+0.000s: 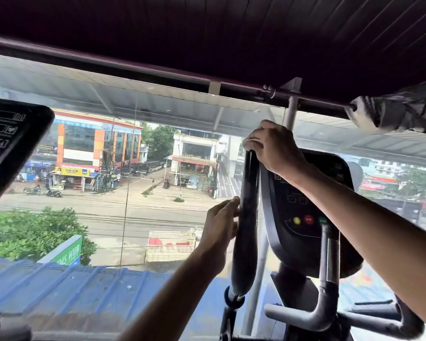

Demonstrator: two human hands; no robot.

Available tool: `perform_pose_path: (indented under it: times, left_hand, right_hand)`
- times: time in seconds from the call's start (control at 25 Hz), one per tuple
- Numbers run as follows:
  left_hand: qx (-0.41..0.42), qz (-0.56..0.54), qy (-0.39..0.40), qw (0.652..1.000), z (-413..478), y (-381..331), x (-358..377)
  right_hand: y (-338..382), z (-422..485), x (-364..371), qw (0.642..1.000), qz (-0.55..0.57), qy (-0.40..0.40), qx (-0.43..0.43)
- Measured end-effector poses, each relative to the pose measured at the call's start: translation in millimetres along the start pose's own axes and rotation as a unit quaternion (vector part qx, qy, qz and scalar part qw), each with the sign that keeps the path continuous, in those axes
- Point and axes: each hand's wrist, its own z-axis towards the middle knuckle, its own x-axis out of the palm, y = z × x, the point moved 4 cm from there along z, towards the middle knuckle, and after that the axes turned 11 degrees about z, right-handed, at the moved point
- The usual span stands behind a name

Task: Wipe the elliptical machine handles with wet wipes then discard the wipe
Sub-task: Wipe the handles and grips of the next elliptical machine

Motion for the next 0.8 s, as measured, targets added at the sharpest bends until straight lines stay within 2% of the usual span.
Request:
perform_pose_path:
  times: [0.08,0.2,0.32,0.36,0.44,0.48,0.6,0.64,0.76,0.8]
  left_hand:
    - [-0.011,0.006,0.004,1.000,-3,4,-2]
    - [-0.012,0.005,0.013,1.000,-2,7,-2]
    - [-0.023,-0.003,0.011,1.000,-6,9,0]
    - [-0.027,-0.006,0.010,1.000,-8,11,0]
    - [-0.039,-0.021,0.017,0.999,-14,13,0]
    - [-0.044,-0.027,0.022,0.998,-16,12,1]
    - [-0.056,-0.041,0.029,0.997,-20,11,3]
    - [-0.056,-0.041,0.028,0.997,-21,12,3]
    - [-0.058,-0.020,0.016,0.998,-19,18,-1]
    - [-0.062,-0.016,0.015,0.998,-19,20,-1]
  right_hand:
    - [6,-11,0,1.000,0.002,0.009,0.002]
    - [18,-21,-2,0.989,0.068,0.128,0.032]
    - [37,-37,-9,0.994,0.053,0.098,0.004]
    - [44,-43,-9,0.992,0.048,0.116,0.005]
    - [53,-56,-6,0.975,0.061,0.214,0.026]
    - [56,-59,-5,0.970,0.054,0.236,0.023]
    - [58,-61,-9,0.988,0.031,0.154,0.013]
    - [60,-64,-9,0.986,0.042,0.159,0.020]
    - [65,-65,-4,0.970,0.050,0.239,0.007]
    - [63,-59,-3,0.972,0.027,0.232,-0.004]
